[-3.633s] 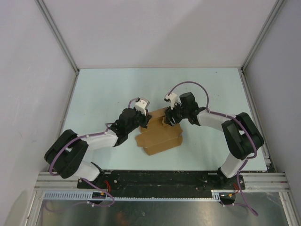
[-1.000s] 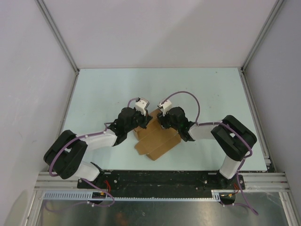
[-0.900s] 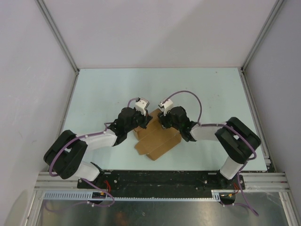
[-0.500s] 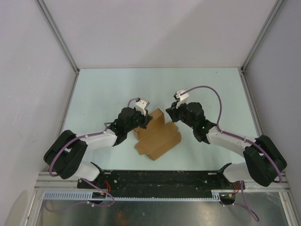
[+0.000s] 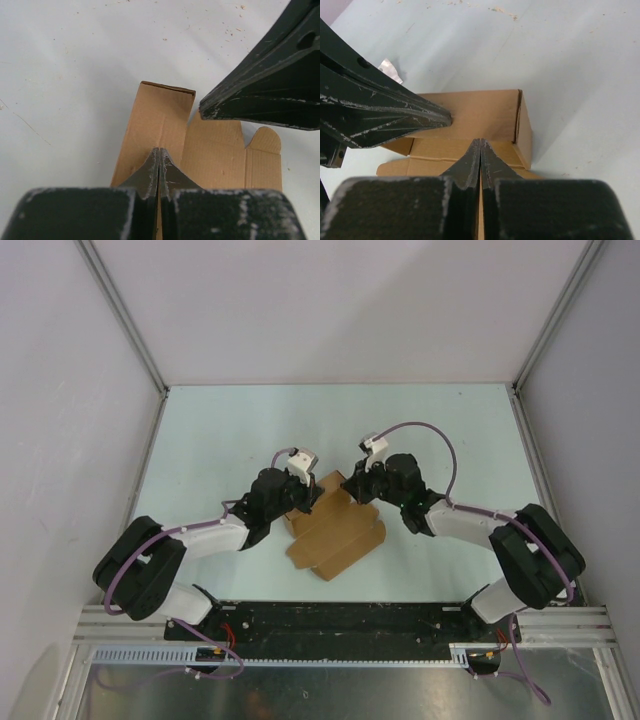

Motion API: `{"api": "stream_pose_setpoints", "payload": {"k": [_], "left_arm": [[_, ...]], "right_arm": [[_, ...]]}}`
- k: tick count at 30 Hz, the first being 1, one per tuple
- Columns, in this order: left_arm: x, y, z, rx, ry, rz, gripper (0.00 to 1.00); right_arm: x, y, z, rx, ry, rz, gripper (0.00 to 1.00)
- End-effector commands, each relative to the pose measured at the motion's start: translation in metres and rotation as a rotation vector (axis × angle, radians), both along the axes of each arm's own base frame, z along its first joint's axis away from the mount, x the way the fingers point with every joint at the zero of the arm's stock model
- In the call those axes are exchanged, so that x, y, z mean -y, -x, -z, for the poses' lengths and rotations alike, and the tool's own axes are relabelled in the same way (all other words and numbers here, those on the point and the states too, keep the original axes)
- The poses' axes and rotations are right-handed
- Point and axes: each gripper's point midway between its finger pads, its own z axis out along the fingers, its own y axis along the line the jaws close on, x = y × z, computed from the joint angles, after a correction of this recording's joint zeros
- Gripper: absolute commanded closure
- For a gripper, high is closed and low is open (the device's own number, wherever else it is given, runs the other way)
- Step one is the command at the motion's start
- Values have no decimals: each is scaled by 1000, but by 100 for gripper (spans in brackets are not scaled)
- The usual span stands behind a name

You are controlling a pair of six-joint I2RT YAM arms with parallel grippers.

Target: Fold the paper box

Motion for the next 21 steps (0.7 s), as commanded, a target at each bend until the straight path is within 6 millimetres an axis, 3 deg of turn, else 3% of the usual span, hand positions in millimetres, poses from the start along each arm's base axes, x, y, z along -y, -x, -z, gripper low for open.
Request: {"api": "stream_pose_setpoints", "payload": {"k": [1, 10, 21], "left_arm": [[4, 0, -1, -11, -5, 25, 99], [4, 0, -4, -6, -4, 24, 99], [2, -1, -5, -2, -8, 16, 99]], "right_arm": [[-19, -14, -29, 61, -85, -41, 100], [-15, -30, -24, 89, -83, 8, 100], [-18, -23, 1, 23, -48, -28, 100]]}}
